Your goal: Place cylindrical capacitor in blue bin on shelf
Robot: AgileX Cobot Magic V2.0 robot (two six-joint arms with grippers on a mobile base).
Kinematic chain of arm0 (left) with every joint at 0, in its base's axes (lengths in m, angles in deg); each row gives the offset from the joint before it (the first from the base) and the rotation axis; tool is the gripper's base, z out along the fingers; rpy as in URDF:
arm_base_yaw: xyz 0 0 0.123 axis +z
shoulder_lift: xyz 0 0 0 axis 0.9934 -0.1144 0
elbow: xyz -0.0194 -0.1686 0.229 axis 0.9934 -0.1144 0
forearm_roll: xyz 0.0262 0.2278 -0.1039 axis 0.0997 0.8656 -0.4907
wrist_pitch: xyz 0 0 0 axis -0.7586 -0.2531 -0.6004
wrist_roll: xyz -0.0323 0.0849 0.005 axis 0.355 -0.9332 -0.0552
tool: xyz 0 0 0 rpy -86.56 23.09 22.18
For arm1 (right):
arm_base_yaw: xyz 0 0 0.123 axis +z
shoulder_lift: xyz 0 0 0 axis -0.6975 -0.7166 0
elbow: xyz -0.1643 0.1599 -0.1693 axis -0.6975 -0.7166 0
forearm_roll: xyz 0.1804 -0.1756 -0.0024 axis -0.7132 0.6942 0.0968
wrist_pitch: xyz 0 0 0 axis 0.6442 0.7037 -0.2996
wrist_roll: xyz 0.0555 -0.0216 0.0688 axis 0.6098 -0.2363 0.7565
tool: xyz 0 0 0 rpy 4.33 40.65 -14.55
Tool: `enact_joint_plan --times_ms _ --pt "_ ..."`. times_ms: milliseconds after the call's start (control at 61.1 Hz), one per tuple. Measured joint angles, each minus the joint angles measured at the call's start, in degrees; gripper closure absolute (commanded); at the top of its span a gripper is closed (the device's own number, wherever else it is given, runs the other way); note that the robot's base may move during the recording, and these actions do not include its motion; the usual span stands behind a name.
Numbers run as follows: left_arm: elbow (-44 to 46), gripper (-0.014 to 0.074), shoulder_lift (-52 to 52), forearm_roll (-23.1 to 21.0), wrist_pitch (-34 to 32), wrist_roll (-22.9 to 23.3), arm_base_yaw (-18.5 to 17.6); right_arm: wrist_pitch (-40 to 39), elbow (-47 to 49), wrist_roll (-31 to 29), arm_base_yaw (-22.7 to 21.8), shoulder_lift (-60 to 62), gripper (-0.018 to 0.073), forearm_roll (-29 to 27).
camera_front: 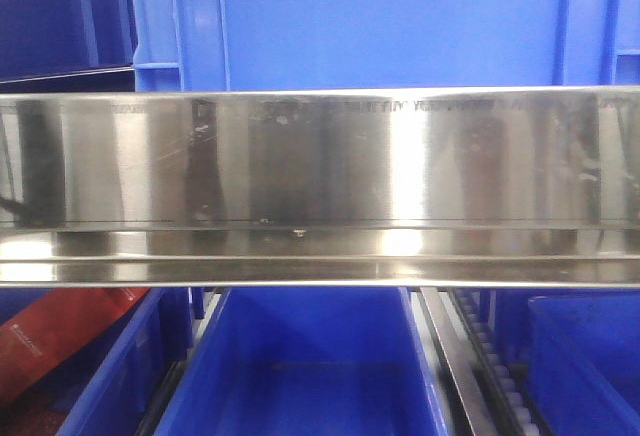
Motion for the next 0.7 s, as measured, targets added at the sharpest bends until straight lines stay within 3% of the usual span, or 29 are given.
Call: enact_joint_plan --times_ms 115,409,557,704 --pt "0.47 0.012 1.74 0.0 1.87 0.0 0.0 0.0 0.0 0.0 0.0 0.0 0.064 0.0" --pt "0.7 0.06 12.02 0.0 8.5 0.0 1.24 0.1 0.0 0.0 0.0 0.0 0.064 0.0" --pt "0.42 0.0706 17.9 0.0 14.08 1.32 4.39 0.32 0.0 0.0 0.0 0.0 0.064 0.0" --pt "-4.87 0.0708 24.73 0.0 16.82 2.65 7.83 0.32 0.0 0.0 0.0 0.0 0.064 0.0"
